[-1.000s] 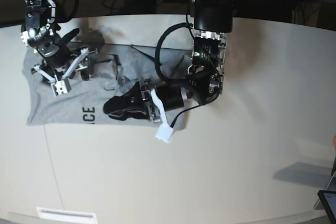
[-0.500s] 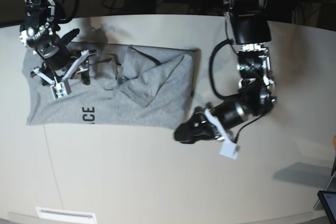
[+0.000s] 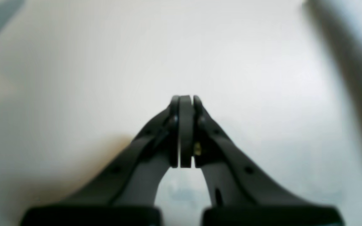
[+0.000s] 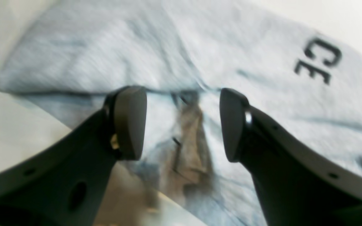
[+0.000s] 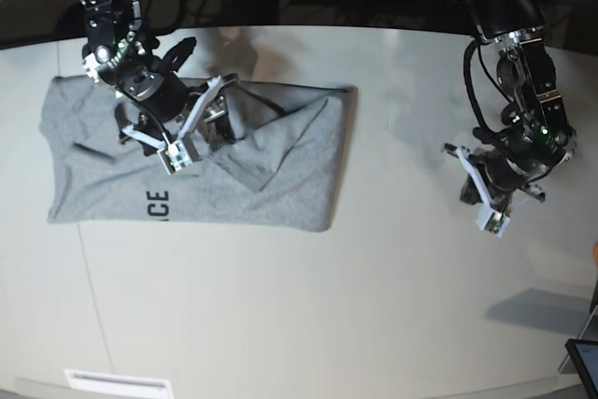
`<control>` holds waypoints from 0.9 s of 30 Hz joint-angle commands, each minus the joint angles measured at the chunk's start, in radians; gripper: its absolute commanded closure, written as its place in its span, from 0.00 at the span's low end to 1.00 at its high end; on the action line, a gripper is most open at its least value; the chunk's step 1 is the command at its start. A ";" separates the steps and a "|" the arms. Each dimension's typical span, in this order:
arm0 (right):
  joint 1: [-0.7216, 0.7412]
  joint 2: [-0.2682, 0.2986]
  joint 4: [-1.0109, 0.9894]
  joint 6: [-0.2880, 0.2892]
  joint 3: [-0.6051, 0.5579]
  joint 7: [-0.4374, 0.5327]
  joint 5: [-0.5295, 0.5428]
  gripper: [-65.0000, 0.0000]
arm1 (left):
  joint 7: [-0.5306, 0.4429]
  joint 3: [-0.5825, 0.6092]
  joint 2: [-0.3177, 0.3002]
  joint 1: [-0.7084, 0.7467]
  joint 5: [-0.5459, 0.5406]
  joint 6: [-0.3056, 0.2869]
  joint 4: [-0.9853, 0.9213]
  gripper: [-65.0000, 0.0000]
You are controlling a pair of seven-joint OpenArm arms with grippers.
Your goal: Fold the T-shirt properly
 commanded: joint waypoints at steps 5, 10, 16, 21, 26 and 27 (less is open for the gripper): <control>0.081 -0.001 0.017 -0.002 -0.041 0.016 0.003 0.46 | -0.113 -0.015 -0.023 0.073 0.228 0.003 0.018 1.00; 0.164 -0.005 0.008 -0.002 -0.076 -0.066 0.002 0.46 | -0.157 -0.036 -0.023 0.158 0.353 0.003 0.021 1.00; 0.231 -0.007 -0.046 -0.002 -0.114 -0.107 0.003 0.46 | -0.159 -0.182 -0.022 0.239 0.285 0.003 0.110 1.00; 0.264 -0.028 -0.109 -0.002 -0.148 -0.116 0.007 0.46 | -0.156 -0.244 -0.023 0.255 0.271 0.003 0.117 1.00; 0.265 -0.039 -0.133 -0.002 -0.148 -0.115 0.005 0.46 | -0.156 -0.267 -0.023 0.268 0.265 0.003 0.119 1.00; 0.265 -0.042 -0.138 -0.002 -0.149 -0.115 0.005 0.46 | -0.156 -0.263 -0.023 0.268 0.265 0.003 0.119 1.00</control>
